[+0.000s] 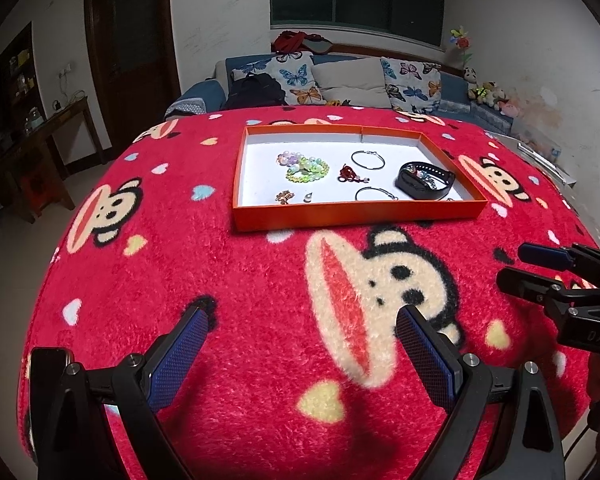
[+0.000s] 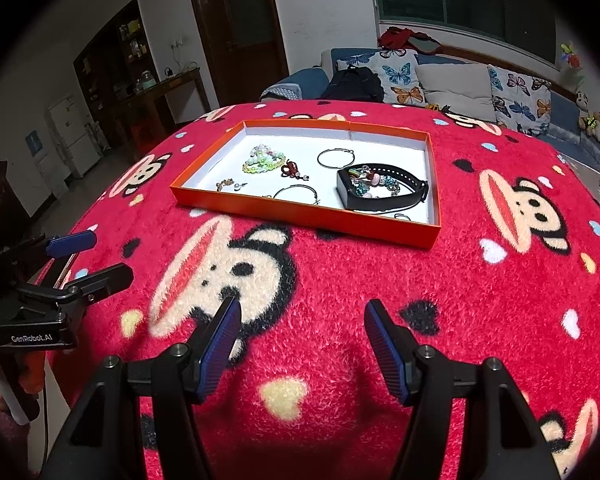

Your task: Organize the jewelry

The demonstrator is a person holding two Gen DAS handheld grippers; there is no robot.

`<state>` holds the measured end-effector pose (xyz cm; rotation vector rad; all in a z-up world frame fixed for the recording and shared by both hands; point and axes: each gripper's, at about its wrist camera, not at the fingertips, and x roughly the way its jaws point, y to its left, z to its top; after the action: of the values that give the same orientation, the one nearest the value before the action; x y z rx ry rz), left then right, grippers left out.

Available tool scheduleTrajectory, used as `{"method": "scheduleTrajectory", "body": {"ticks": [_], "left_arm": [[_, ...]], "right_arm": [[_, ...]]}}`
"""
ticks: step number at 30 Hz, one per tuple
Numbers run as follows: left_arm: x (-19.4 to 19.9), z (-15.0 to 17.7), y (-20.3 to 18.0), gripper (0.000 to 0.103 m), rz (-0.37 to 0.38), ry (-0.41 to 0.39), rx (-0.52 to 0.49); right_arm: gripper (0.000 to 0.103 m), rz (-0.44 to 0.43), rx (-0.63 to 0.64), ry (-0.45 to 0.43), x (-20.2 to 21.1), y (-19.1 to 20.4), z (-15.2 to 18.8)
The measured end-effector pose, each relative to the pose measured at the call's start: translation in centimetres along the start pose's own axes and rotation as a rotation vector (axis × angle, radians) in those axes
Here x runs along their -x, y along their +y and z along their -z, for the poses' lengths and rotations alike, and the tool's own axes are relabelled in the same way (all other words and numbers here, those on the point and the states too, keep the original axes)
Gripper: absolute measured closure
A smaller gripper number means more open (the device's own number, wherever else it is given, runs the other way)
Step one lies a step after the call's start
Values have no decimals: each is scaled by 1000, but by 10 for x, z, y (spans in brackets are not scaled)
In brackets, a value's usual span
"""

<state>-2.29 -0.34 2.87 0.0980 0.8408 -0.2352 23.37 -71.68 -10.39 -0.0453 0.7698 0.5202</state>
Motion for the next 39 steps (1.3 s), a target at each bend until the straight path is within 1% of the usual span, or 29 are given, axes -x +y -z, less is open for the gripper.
{"method": "scheduleTrajectory", "body": {"ticks": [24,39], "left_arm": [[-10,5,0,1,0,25,1],[-13,4,-3,1,1,20,-3]], "right_arm": [[33,-8,-7,16,-6,-3,3],[33,-16,-11,15,-8,-4,4]]}}
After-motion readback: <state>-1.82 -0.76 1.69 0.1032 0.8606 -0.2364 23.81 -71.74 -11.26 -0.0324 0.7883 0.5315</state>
